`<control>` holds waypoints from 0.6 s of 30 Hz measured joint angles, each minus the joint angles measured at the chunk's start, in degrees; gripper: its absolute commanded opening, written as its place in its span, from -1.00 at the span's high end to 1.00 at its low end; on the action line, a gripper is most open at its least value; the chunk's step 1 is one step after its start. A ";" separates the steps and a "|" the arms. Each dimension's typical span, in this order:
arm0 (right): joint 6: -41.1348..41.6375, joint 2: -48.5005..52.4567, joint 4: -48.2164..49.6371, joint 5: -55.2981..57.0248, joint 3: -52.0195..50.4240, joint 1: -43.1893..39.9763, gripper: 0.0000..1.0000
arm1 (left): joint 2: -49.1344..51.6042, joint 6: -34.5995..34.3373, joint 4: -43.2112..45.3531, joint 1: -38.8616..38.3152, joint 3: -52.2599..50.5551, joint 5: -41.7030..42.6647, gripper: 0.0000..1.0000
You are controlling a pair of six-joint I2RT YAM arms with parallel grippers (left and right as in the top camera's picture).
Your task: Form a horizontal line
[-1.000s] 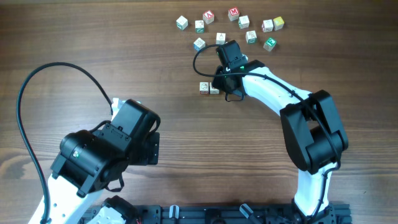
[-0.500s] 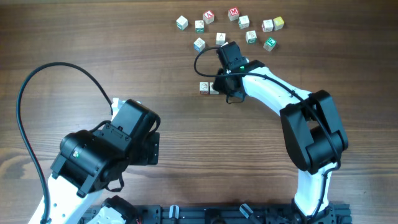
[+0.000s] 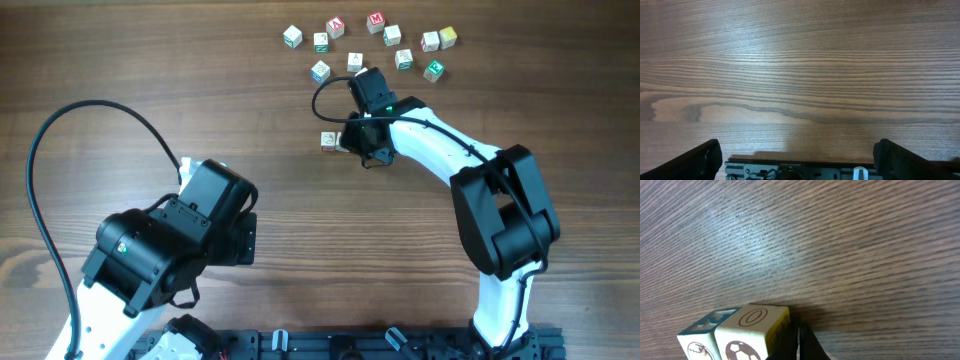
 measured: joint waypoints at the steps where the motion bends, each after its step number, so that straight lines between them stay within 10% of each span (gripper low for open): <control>1: 0.02 0.00 0.00 -0.20 0.00 0.00 0.91 | 0.00 0.00 0.00 0.00 0.00 0.00 -1.00; 18: -0.83 0.00 0.07 0.76 0.00 0.00 0.91 | 0.00 0.00 0.00 0.00 0.00 0.00 -1.00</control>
